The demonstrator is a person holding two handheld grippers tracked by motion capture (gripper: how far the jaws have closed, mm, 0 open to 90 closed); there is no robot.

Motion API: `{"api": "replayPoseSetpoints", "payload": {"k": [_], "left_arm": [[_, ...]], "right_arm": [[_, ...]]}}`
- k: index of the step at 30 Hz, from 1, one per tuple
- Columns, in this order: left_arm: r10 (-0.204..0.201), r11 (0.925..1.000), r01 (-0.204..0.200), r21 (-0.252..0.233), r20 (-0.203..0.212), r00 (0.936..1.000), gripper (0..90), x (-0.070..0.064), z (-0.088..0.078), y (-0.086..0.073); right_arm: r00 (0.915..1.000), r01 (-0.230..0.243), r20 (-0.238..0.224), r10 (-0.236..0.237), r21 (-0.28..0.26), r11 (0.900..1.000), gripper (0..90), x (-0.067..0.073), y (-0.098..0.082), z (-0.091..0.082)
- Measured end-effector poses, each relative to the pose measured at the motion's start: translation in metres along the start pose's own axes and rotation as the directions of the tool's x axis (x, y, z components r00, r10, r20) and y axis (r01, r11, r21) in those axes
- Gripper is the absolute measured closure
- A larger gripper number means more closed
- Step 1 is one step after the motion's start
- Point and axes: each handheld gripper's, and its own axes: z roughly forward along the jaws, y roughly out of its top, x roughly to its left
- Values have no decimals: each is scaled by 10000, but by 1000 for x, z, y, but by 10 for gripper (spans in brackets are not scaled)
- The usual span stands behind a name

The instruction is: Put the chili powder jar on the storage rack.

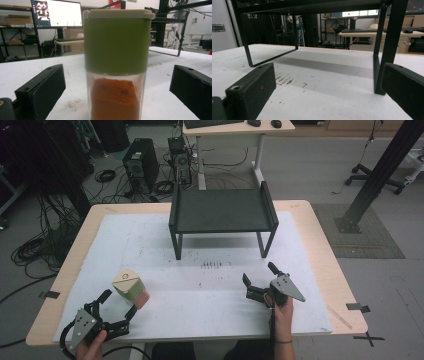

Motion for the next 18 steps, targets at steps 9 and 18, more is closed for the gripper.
{"api": "replayPoseSetpoints", "payload": {"k": [9,18], "left_arm": [[-30,9998,26,200,186,9998,5,2,12,0],[-89,9992,80,396,227,9997,4,2,19,1]], "right_arm": [[10000,12,-18,-12,17,10000,0,0,0,0],[10000,13,-36,-13,30,10000,0,0,0,0]]}}
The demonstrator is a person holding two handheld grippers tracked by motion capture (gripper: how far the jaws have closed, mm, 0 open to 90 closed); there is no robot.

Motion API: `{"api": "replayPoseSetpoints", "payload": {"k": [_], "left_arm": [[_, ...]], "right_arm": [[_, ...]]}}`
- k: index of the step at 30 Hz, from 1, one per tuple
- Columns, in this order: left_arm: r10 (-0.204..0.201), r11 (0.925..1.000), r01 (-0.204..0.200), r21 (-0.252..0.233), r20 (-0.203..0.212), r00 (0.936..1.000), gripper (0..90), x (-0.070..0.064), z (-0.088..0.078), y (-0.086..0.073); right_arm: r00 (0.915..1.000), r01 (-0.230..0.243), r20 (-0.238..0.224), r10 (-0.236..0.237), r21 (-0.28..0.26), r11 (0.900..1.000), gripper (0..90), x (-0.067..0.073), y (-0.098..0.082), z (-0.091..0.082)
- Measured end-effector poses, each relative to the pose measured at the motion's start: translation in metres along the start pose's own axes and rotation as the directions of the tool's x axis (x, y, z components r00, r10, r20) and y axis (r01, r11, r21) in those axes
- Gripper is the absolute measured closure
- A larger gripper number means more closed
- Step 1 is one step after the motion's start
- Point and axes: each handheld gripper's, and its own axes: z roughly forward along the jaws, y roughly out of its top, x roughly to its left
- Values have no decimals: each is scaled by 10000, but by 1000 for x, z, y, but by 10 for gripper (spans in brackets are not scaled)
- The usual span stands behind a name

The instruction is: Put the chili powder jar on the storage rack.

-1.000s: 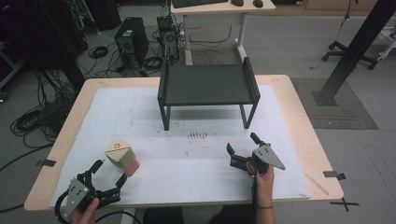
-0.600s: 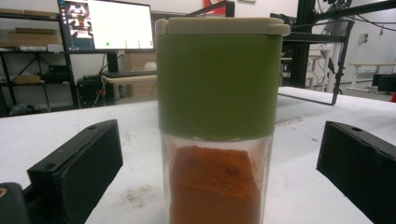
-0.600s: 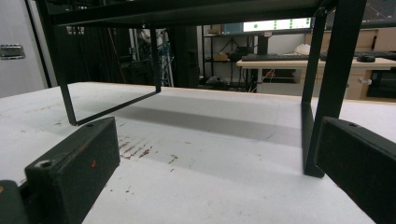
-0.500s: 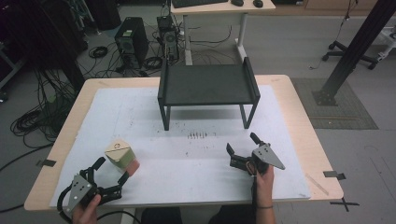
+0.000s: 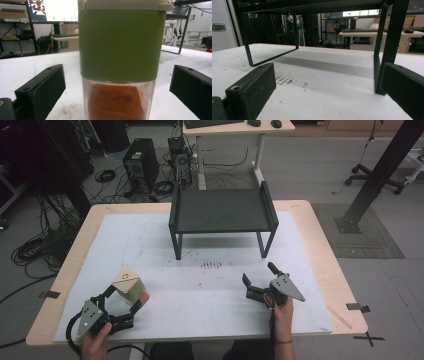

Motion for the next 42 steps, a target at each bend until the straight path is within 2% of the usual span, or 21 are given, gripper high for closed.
{"api": "replayPoseSetpoints", "payload": {"k": [13,27,42], "left_arm": [[-27,9999,25,150,119,9999,4,-1,14,1],[-112,9999,112,76,-20,9999,4,0,25,1],[-90,10000,90,31,16,10000,2,0,25,0]], "right_arm": [[10000,-12,-33,12,-8,10000,0,0,0,0],[10000,-9,-35,9,-3,10000,0,0,0,0],[10000,5,-38,-5,7,10000,0,0,0,0]]}}
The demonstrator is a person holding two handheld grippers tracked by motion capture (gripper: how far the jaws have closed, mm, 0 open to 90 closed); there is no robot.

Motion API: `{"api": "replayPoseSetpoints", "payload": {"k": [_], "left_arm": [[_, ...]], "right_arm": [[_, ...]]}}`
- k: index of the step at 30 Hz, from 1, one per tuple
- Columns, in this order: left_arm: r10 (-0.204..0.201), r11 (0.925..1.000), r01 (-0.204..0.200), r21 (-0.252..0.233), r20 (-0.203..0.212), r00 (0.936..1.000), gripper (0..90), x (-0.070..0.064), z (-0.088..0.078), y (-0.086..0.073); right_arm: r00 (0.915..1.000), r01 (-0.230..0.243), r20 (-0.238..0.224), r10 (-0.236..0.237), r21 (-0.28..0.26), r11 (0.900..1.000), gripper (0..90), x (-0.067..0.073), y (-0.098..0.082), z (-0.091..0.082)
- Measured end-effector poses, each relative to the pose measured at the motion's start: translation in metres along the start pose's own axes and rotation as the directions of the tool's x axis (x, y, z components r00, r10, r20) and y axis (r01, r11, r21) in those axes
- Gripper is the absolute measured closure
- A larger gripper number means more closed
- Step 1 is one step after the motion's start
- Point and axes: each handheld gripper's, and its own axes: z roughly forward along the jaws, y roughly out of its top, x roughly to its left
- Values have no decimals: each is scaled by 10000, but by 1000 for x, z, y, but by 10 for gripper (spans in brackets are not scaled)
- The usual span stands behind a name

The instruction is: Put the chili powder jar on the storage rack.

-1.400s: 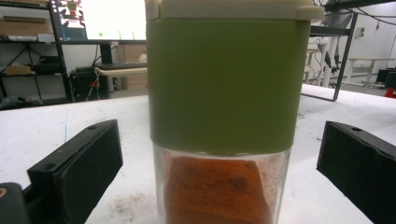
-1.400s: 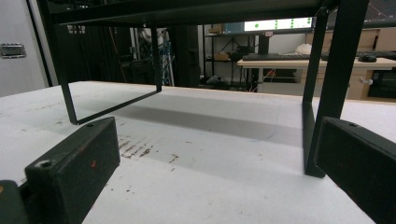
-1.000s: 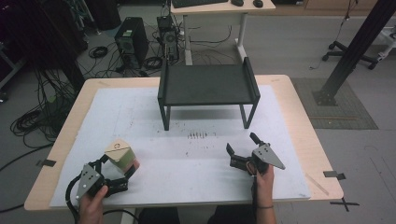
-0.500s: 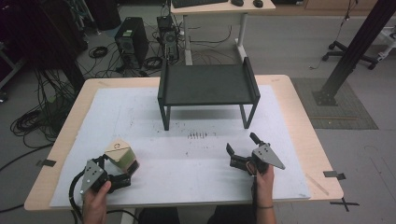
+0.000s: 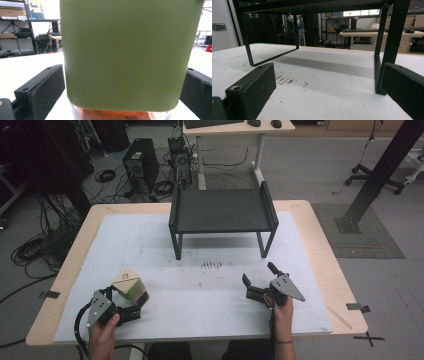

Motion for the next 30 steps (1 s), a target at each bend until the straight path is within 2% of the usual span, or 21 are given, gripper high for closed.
{"api": "replayPoseSetpoints", "payload": {"k": [30], "left_arm": [[67,9999,-66,-120,66,10000,2,0,-1,0]], "right_arm": [[10000,28,13,-28,65,10000,0,1,0,0]]}}
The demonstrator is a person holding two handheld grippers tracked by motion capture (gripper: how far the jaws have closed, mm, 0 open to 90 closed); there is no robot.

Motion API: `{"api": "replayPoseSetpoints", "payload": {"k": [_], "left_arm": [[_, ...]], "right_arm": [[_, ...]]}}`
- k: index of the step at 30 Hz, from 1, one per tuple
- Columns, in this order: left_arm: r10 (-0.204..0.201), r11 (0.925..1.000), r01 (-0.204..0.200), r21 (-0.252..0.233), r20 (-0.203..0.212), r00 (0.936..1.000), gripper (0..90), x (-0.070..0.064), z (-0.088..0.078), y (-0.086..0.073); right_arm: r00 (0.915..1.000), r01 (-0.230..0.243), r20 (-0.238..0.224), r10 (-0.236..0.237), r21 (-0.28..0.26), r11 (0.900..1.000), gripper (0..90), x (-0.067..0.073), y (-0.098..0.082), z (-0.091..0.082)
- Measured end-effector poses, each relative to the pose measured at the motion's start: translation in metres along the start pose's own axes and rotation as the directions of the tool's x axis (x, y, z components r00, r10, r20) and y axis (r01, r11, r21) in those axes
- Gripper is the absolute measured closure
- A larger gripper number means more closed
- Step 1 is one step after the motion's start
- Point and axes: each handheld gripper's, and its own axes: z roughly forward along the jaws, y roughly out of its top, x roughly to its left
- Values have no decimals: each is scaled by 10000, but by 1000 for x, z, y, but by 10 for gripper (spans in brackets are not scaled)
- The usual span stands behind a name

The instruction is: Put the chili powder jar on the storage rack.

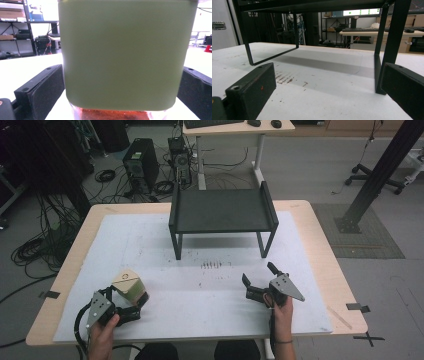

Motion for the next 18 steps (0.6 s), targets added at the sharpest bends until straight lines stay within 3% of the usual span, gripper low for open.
{"api": "replayPoseSetpoints", "payload": {"k": [18], "left_arm": [[-62,10000,62,-19,-6,10000,2,0,0,0]], "right_arm": [[10000,16,-25,-16,35,10000,0,0,0,0]]}}
